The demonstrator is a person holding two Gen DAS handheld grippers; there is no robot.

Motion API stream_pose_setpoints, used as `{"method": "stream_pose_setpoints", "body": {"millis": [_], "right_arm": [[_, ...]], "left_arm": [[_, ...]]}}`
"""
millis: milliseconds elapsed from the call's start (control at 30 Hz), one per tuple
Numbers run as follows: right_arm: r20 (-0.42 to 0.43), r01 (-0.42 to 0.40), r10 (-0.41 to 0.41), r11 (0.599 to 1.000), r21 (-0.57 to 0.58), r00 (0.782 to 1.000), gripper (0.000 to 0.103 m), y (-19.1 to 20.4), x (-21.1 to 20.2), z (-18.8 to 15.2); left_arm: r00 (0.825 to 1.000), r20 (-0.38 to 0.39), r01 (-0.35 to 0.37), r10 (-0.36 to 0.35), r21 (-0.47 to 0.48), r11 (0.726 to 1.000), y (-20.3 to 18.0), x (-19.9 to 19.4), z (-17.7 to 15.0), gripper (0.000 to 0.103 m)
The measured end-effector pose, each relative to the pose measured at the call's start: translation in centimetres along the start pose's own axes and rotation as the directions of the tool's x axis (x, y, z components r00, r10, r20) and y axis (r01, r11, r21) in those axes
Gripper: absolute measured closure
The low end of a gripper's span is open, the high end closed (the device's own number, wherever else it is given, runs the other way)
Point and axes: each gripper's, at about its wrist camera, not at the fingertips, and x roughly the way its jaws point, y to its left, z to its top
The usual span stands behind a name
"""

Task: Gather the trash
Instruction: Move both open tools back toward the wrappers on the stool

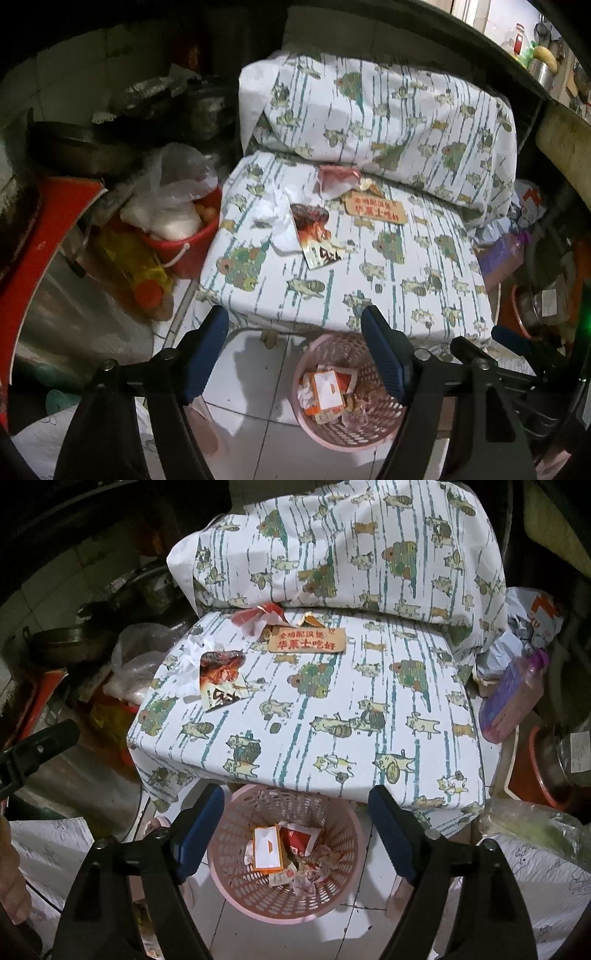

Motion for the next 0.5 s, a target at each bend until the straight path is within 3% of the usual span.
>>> {"method": "stream_pose_setpoints", "body": {"millis": [67,233,500], "right_arm": [[0.012,0.003,-0.003,1.000,0.001,1.000,0.023,0.0,-0.2,0.1],[0.036,0.009,-0.009,1.000,0.000,0.999,0.022,0.0,-1.2,0.9],[0.136,-0.015,0.017,1.000,-0.016,0.991,0.016,0.7,-4.4,5.4]], "left_arm": [[1.000,0.018,-0.002,0.002,-0.004,1.000,0.2,-0.4,0.1,0.020],[0.998,0.053,-0.024,0.022,0.049,0.999,0.2,-1.5,0.7,0.019],[0.989,0.149,-0.027,0.017,0.060,0.998,0.3,-4.8,3.7,0.015]]}}
